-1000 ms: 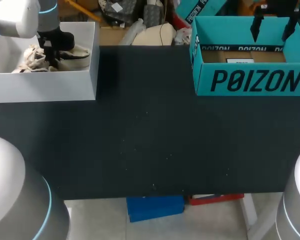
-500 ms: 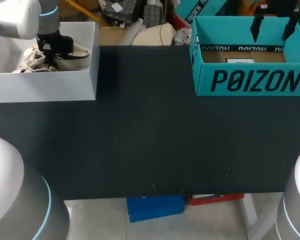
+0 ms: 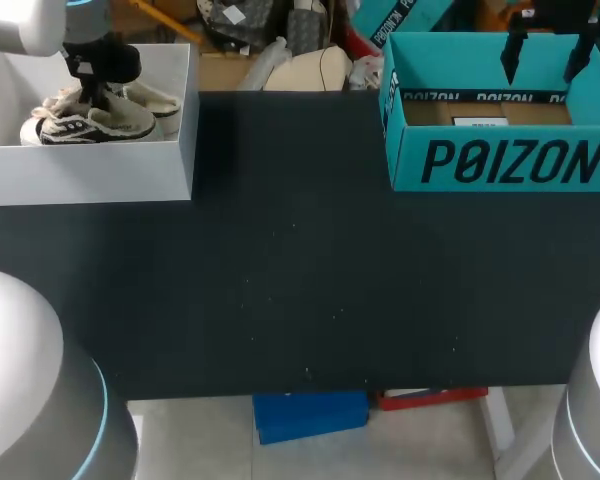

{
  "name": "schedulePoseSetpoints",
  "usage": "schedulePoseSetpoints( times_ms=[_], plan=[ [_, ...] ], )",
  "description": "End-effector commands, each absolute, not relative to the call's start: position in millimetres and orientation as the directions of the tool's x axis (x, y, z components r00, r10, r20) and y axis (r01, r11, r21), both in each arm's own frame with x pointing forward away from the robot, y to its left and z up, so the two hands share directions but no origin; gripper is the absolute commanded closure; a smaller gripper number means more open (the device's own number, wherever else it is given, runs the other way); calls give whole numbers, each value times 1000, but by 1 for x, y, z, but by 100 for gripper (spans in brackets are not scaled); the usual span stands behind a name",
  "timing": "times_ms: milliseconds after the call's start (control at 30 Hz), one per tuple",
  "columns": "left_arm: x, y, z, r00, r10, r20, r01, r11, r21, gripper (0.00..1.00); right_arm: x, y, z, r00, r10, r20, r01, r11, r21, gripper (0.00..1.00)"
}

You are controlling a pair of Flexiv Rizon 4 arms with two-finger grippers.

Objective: Take the shoe out of the shoebox, open the shoe tongue, remove and reinsert the insole, then place the shoe into the shoebox

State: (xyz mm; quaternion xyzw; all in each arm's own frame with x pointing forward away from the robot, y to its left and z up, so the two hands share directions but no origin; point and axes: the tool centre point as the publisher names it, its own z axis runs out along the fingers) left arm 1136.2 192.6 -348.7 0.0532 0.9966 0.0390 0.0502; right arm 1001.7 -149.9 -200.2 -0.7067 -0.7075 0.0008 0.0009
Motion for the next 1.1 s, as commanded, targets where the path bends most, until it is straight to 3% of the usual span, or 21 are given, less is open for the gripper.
schedulePoseSetpoints(
  times_ms=[33,333,633,867,1100],
  plan=[
    [1112,184,-276,-981,119,-153,104,989,102,100,1001,-150,-200,-1,1000,0,1000,1,-2,0],
    [1085,153,-180,-963,105,-247,77,990,122,100,1001,-150,-200,-1,1000,0,1000,1,-2,0],
    [1005,88,-116,-936,145,-321,97,982,161,100,1001,-150,-200,-1,1000,0,1000,1,-2,0],
    [931,26,-109,-934,154,-322,104,980,167,100,1001,-150,-200,-1,1000,0,1000,1,-2,0],
    [872,-38,-137,-946,189,-264,148,975,167,100,1001,-150,-200,-1,1000,0,1000,1,-2,0]
  ],
)
